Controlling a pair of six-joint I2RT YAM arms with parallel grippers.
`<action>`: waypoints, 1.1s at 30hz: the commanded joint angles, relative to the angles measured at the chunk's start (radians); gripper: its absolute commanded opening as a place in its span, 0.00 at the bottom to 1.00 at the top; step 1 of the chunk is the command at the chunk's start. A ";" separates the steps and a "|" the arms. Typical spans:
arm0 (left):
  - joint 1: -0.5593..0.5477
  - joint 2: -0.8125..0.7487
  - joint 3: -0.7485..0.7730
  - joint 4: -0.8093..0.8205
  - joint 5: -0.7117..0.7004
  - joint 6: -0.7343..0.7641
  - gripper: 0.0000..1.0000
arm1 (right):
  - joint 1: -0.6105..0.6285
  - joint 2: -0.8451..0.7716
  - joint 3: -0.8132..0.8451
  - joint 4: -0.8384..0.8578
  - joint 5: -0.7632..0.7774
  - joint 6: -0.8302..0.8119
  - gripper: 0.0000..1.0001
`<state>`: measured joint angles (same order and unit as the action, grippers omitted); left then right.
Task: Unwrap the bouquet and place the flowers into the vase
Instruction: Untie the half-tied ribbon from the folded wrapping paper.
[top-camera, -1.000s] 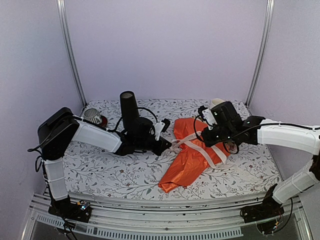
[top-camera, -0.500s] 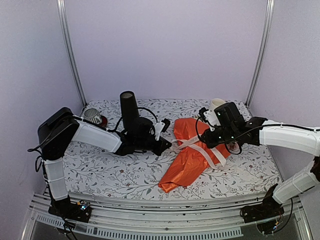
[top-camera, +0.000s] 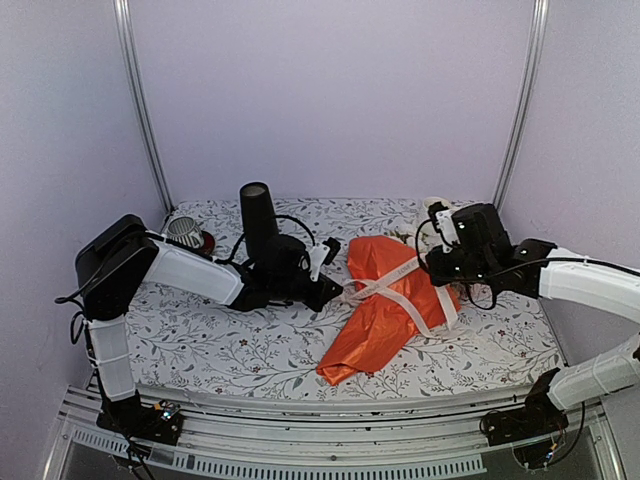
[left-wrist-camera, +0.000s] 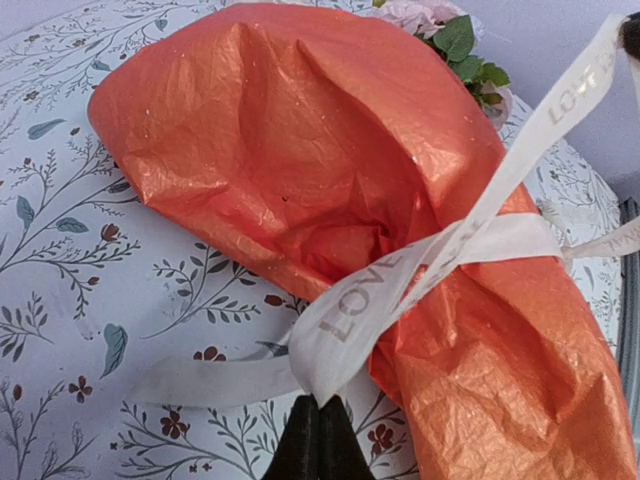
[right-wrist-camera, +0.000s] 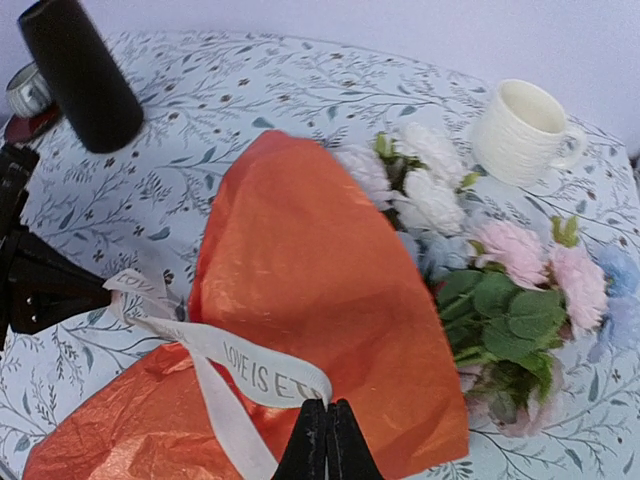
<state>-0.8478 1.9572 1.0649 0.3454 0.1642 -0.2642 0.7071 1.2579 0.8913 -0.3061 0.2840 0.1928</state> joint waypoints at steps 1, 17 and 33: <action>0.011 -0.013 -0.005 -0.005 -0.011 -0.006 0.00 | -0.103 -0.167 -0.113 0.105 0.048 0.105 0.03; 0.011 -0.024 -0.008 -0.008 -0.009 -0.021 0.00 | -0.412 -0.587 -0.392 -0.220 0.436 0.874 0.03; 0.010 -0.036 -0.019 -0.019 -0.019 -0.051 0.00 | -0.412 -0.482 -0.157 -0.175 0.618 0.660 0.04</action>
<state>-0.8478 1.9564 1.0576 0.3279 0.1463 -0.3035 0.2996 0.7593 0.6655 -0.5465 0.8234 0.9840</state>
